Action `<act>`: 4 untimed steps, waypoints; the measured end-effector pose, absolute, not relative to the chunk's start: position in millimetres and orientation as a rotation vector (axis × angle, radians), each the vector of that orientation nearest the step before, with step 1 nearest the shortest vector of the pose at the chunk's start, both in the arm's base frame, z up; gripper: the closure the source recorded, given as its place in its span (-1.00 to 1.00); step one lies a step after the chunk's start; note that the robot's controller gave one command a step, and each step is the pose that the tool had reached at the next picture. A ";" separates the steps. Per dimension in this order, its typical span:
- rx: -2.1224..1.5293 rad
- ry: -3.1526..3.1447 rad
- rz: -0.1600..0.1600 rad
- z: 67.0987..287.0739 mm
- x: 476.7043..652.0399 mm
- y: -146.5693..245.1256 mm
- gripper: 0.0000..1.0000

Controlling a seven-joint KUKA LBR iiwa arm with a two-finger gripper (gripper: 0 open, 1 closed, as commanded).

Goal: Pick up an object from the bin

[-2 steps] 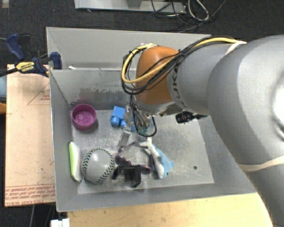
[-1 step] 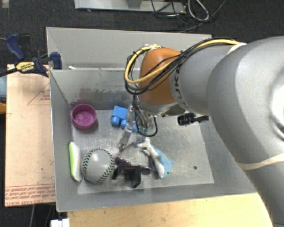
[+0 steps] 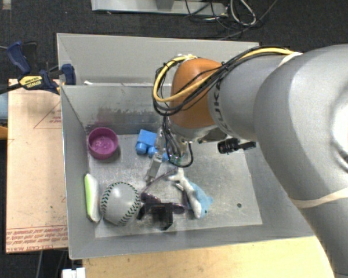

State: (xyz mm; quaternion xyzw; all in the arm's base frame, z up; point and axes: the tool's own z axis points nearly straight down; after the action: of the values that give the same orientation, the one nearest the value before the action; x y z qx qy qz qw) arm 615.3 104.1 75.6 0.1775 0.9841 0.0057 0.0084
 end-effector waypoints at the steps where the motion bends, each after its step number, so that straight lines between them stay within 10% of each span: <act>1: 0.148 3.116 0.016 70.9 567.0 122.6 1.00; 2: 0.148 3.116 0.016 70.9 567.0 122.6 1.00; 3: -0.161 3.111 0.016 70.7 547.5 61.1 -1.00; 4: -0.247 3.107 0.012 70.1 540.9 34.3 -1.00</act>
Offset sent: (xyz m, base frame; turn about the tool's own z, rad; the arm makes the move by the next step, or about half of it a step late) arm 0.0000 0.0000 0.0000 0.0000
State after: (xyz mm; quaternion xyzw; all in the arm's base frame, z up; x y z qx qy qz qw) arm 540.9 34.3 70.1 -0.0793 0.9968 0.0038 0.0125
